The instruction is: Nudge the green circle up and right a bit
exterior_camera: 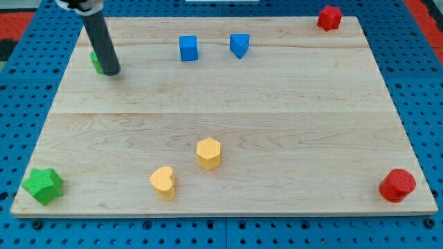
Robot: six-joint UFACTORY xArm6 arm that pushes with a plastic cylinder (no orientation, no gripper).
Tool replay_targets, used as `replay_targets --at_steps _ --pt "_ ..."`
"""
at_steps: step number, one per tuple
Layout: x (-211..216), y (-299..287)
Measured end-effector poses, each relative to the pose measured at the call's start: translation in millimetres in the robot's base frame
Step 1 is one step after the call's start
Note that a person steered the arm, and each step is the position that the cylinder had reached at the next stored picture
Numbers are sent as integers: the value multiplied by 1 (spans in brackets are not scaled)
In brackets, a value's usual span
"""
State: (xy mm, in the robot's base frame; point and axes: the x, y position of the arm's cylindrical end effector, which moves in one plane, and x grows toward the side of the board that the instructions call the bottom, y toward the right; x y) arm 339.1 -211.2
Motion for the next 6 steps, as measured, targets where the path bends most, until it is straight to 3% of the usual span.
replay_targets --at_steps 1,3,6 --pt "-20 -9" --pt "18 -41" --pt "-61 -52"
